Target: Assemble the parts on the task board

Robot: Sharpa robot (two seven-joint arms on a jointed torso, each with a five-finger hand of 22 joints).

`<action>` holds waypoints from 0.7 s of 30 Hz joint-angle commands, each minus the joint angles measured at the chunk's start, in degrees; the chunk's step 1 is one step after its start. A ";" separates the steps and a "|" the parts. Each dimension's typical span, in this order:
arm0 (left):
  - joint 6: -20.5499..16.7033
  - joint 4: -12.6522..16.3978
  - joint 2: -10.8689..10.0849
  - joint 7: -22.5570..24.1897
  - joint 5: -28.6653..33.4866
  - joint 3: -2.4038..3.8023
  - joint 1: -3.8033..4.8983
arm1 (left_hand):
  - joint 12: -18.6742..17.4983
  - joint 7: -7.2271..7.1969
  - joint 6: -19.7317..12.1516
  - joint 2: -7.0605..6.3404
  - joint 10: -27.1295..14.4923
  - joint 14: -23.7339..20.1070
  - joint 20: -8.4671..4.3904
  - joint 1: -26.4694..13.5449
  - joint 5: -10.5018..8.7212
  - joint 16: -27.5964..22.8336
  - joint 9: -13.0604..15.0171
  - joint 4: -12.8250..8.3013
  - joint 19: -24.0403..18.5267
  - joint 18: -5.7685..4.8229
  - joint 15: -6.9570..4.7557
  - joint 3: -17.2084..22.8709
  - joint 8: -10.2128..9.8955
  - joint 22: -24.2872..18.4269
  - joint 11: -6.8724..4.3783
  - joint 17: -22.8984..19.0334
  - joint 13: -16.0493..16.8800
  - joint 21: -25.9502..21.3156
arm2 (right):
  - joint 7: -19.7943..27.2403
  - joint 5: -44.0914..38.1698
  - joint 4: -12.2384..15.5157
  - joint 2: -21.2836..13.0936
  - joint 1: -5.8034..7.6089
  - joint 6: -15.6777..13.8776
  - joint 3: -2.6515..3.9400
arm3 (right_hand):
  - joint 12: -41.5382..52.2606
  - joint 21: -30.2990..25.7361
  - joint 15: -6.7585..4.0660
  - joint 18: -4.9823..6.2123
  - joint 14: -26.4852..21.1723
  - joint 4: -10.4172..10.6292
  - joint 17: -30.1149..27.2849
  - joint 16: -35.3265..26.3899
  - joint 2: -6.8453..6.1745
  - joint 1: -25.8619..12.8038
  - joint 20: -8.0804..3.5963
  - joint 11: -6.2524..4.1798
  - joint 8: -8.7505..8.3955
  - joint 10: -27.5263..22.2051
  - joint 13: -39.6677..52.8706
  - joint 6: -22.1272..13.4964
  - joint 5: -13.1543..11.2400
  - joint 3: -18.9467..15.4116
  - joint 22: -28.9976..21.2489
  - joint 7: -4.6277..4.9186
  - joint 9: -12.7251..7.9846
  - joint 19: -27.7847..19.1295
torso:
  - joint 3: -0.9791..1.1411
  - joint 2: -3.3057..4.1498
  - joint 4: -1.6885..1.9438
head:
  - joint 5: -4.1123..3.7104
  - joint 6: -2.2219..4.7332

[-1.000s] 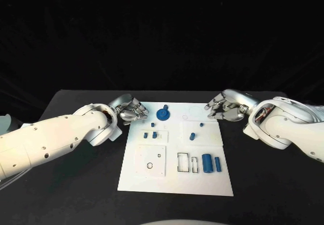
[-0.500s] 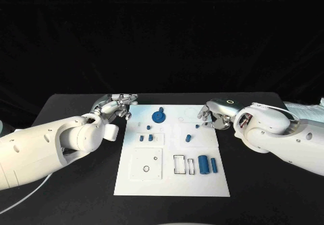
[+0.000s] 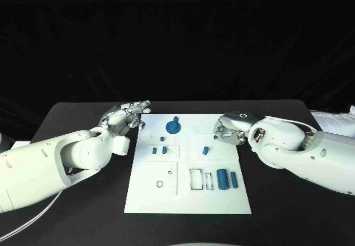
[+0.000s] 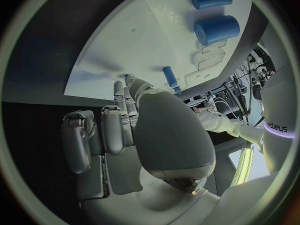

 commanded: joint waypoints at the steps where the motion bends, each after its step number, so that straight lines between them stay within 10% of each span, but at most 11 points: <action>1: 1.82 0.41 -0.05 1.08 1.39 0.03 -0.04 | 0.68 0.08 -0.79 0.55 -0.88 -0.68 0.15 0.08 0.20 -0.27 -0.09 -0.25 -0.56 0.46 0.12 -0.39 0.28 -0.50 0.05 -0.52 0.22 -0.82 | -0.02 -1.88 -0.29 0.49 -0.27 1.96 -0.01 | -0.23 -0.28 -0.05 0.28 3.64 -0.17 1.07 -0.38 0.23 -0.57 -0.02 -0.10 -0.11 0.68 -0.59 0.69 0.08 0.70 12.54 0.00 0.13 4.73 | 0.06 -0.04 -0.04 | 0.13 -0.13; 21: 1.77 0.92 -0.35 0.47 0.53 0.03 -0.05 | 1.93 0.34 -1.51 0.53 -2.18 -1.15 0.29 0.30 0.20 -0.35 -0.14 -0.87 -0.95 0.59 0.31 -0.61 0.29 -1.29 0.26 -1.24 0.73 -1.84 | -0.02 -2.18 -2.28 2.84 -1.23 4.52 -0.10 | -0.25 -0.36 -0.31 0.30 3.65 -1.30 0.66 -0.49 1.08 -0.94 -0.31 -0.49 -0.06 1.92 -2.34 1.88 -0.57 2.86 12.46 -0.34 0.39 4.72 | 0.06 -0.02 -0.01 | 0.40 -0.63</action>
